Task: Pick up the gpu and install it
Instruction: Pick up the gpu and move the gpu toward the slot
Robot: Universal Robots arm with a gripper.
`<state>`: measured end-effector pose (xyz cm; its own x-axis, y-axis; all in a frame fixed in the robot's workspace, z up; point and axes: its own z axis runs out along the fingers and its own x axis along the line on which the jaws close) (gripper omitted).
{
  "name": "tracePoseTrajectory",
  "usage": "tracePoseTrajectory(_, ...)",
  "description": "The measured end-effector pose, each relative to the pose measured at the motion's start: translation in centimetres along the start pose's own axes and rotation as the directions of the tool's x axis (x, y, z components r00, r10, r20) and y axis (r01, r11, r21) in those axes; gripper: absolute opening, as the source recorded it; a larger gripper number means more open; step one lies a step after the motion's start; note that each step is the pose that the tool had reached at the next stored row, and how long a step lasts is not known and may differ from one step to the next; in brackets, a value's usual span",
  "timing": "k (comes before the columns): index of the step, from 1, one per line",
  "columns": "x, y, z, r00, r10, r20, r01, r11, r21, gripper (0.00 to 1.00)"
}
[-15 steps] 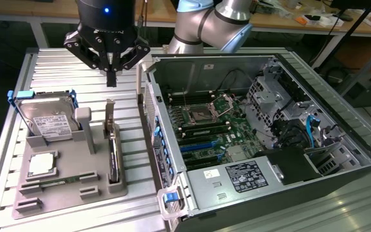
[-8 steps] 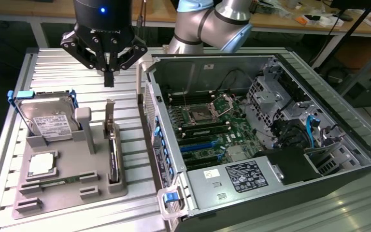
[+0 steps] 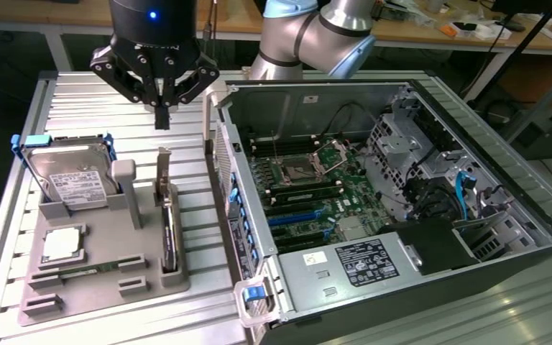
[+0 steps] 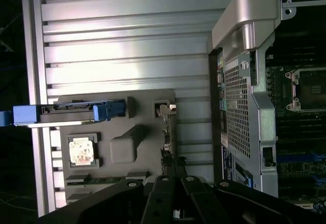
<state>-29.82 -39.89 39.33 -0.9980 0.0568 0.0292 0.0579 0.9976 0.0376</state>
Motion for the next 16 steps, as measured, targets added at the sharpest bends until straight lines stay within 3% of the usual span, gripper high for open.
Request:
tracePoseTrajectory(6,0.0,0.0,0.0,1.0,0.0,0.0,0.0,1.0,0.0,0.11)
tracePoseTrajectory(7,0.0,0.0,0.0,1.0,0.0,-0.0001,0.0,1.0,0.0,0.36)
tracePoseTrajectory(8,0.0,0.0,0.0,1.0,0.0,0.0,0.0,1.0,0.0,0.54)
tracePoseTrajectory(9,0.0,0.0,0.0,1.0,0.0,0.0,0.0,1.0,0.0,0.6)
tracePoseTrajectory(16,0.0,0.0,0.0,1.0,0.0,0.0,0.0,1.0,0.0003,0.6)
